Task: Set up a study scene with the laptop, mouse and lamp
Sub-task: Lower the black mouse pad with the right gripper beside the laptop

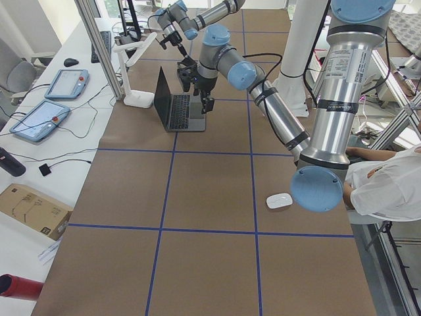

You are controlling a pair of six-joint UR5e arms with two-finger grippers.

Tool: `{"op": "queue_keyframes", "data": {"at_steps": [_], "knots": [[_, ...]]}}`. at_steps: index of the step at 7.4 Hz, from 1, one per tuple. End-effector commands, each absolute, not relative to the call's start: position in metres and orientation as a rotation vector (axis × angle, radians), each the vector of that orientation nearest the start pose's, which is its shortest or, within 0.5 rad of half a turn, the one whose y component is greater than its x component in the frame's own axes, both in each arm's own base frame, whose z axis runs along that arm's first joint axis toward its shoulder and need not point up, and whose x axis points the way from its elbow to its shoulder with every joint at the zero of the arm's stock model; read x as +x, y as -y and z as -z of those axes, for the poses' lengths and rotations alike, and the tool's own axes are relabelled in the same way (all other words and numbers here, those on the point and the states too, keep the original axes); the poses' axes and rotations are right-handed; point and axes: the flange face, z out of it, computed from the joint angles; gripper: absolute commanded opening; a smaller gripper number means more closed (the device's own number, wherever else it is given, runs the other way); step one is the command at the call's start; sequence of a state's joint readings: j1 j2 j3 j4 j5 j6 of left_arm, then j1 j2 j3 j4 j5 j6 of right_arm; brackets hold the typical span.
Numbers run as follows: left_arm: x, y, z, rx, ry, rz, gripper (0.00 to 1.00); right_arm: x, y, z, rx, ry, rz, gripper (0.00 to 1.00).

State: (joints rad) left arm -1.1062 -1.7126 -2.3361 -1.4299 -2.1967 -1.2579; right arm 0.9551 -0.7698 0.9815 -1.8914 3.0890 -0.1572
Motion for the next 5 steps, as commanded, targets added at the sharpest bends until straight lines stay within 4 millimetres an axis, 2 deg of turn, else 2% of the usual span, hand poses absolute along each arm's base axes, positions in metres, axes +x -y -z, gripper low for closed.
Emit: {"op": "queue_keyframes", "data": {"at_steps": [1,4,5], "knots": [[0.1224,0.4169,-0.2612,0.037,-0.962,0.496,1.00,-0.4437,0.6611,-0.3819,-0.450,1.480,0.548,0.00],[0.1191,0.4117,-0.2601,0.040,-0.965,0.497,1.00,-0.4511,0.6629,-0.3789,-0.459,1.479,0.548,0.00],[0.1187,0.4108,-0.2590,0.042,-0.967,0.495,1.00,-0.4513,0.6633,-0.3818,-0.464,1.477,0.543,0.04]]}}
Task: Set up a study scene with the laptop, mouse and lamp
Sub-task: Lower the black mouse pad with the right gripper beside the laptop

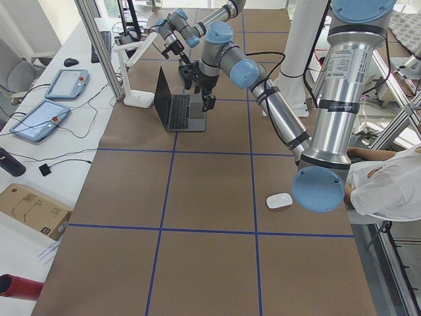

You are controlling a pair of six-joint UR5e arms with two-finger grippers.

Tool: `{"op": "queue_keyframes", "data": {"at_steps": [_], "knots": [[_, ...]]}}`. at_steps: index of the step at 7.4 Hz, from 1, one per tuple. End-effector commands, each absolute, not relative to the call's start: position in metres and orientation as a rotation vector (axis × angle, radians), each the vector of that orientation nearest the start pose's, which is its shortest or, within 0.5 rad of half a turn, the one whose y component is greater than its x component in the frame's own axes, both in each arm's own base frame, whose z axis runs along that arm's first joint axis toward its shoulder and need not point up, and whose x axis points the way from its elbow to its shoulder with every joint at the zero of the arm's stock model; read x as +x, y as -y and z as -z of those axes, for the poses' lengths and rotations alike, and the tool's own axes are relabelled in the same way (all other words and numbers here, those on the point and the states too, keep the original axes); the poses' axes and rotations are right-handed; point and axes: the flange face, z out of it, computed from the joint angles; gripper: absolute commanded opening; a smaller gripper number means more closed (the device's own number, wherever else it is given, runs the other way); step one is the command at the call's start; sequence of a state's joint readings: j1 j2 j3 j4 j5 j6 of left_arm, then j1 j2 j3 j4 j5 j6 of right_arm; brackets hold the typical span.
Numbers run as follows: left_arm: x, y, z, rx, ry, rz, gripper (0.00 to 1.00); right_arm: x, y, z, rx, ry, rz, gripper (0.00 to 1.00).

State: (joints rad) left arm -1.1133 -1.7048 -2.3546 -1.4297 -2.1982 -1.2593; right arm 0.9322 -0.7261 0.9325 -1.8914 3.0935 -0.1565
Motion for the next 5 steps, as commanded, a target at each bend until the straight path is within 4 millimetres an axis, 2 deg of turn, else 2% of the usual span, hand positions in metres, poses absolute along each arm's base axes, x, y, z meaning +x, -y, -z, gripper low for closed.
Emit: {"op": "queue_keyframes", "data": {"at_steps": [1,4,5], "knots": [[0.118,0.410,-0.259,0.042,-0.967,0.495,1.00,-0.450,0.664,-0.387,-0.472,1.475,0.532,0.05],[0.116,0.408,-0.255,0.044,-0.974,0.507,1.00,-0.447,0.662,-0.398,-0.531,1.510,0.463,0.07],[0.116,0.406,-0.253,0.042,-0.979,0.517,1.00,-0.447,0.661,-0.399,-0.534,1.517,0.460,0.16]]}}
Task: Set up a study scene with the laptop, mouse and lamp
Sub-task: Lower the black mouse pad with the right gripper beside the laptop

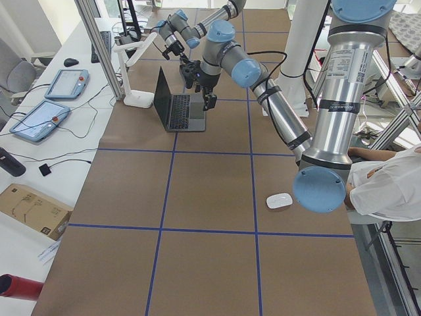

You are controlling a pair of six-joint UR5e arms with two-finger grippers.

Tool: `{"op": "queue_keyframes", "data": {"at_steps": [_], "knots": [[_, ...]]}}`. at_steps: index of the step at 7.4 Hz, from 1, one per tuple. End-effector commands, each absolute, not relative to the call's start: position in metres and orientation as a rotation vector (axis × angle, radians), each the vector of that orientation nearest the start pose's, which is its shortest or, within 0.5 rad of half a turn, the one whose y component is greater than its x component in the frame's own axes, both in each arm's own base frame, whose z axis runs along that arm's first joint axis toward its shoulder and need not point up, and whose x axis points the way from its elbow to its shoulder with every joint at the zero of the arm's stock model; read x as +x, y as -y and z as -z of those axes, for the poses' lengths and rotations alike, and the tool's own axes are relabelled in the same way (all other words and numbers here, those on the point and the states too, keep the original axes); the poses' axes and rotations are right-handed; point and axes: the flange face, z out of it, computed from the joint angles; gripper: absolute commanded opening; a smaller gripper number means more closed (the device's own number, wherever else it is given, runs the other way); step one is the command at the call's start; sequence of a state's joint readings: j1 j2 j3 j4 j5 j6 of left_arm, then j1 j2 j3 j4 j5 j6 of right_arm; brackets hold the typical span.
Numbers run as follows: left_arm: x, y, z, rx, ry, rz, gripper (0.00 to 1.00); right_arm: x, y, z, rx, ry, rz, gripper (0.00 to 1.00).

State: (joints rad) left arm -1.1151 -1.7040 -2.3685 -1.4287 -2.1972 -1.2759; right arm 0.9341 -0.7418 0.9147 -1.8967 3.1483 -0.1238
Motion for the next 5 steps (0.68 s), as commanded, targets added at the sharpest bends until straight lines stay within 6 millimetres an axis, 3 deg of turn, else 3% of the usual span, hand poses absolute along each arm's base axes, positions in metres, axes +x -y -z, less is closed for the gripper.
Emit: {"op": "queue_keyframes", "data": {"at_steps": [1,5], "knots": [[0.115,0.404,-0.250,0.044,-0.984,0.516,1.00,-0.447,0.661,-0.400,-0.544,1.544,0.446,0.34],[0.111,0.399,-0.243,0.056,-0.997,0.515,1.00,-0.416,0.682,-0.413,-0.537,1.567,0.375,0.38]]}}
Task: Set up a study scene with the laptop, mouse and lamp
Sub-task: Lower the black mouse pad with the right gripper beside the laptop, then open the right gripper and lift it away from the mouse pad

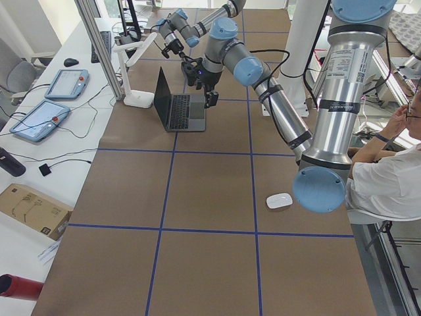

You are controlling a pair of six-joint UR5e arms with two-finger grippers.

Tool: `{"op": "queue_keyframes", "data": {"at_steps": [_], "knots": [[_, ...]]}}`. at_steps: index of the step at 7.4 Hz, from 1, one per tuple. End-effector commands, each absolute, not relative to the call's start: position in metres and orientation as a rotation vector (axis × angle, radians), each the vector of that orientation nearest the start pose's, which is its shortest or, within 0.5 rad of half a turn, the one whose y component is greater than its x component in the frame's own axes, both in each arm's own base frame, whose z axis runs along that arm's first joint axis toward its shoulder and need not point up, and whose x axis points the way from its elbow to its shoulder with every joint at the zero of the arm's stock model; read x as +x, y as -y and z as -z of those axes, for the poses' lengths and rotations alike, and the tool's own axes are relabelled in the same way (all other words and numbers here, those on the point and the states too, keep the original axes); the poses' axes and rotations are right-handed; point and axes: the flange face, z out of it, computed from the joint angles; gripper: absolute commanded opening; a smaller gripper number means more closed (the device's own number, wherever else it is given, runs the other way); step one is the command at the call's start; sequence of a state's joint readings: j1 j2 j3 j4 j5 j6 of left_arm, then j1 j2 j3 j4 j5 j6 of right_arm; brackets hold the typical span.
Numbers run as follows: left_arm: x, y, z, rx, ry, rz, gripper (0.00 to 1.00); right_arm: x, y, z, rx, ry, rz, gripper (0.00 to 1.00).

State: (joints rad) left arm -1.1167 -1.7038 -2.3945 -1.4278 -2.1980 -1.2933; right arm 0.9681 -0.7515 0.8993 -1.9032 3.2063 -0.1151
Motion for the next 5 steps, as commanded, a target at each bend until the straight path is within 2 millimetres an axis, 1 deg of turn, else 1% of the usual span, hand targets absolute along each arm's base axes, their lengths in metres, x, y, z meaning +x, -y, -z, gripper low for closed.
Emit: {"op": "queue_keyframes", "data": {"at_steps": [1,2,4,5], "knots": [[0.110,0.398,-0.243,0.057,-0.998,0.514,1.00,-0.414,0.685,-0.415,-0.544,1.590,0.356,0.38],[0.110,0.399,-0.243,0.057,-0.997,0.516,1.00,-0.405,0.691,-0.416,-0.540,1.604,0.336,0.38],[0.110,0.399,-0.243,0.057,-0.997,0.516,1.00,-0.370,0.710,-0.421,-0.511,1.615,0.285,0.43],[0.110,0.399,-0.243,0.057,-0.997,0.516,1.00,-0.362,0.711,-0.429,-0.515,1.612,0.264,0.46]]}}
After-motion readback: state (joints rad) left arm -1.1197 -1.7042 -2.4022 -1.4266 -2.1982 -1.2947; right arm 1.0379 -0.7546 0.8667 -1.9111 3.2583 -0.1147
